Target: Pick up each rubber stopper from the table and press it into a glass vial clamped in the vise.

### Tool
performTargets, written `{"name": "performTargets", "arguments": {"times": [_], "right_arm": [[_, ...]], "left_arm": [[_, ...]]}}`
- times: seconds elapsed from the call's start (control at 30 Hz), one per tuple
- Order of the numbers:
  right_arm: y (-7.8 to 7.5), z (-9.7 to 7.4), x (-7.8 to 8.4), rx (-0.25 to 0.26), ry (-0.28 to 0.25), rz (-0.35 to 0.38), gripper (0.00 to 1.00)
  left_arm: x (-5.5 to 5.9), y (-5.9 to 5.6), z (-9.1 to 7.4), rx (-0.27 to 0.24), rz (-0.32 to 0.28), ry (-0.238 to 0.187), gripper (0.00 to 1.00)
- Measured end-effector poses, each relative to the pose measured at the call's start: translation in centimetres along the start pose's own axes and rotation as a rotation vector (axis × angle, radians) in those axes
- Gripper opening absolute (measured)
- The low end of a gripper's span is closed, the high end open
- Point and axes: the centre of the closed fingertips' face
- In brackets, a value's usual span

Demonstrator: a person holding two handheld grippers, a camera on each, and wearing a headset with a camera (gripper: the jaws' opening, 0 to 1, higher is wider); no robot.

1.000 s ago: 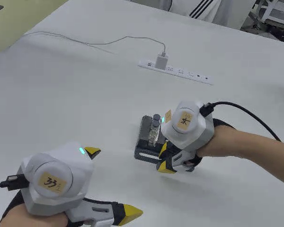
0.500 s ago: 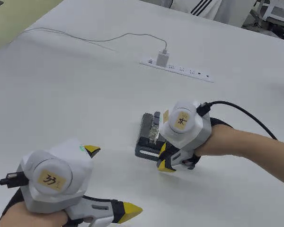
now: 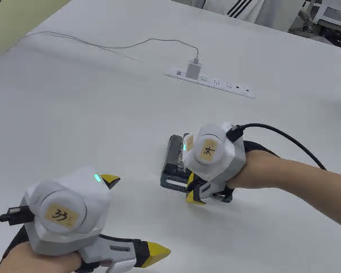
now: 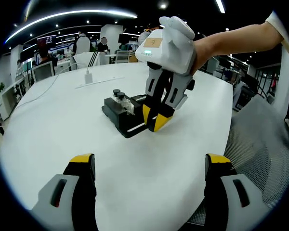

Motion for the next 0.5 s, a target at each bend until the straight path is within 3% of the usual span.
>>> {"name": "performTargets", "arguments": {"times": [0.5], "right_arm": [[-0.06,-0.19,0.95,-0.015,0.015,0.016,0.08]], "left_arm": [[0.14,0.27,-0.16,-0.003,-0.007,0.0,0.93]]}}
Point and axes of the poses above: the centre of the closed fingertips' face, and the gripper's own axes: z roughly forward along the fingers, y roughly to its left, x roughly out of its underside, and after that the axes turned 7 degrees about y, right-handed
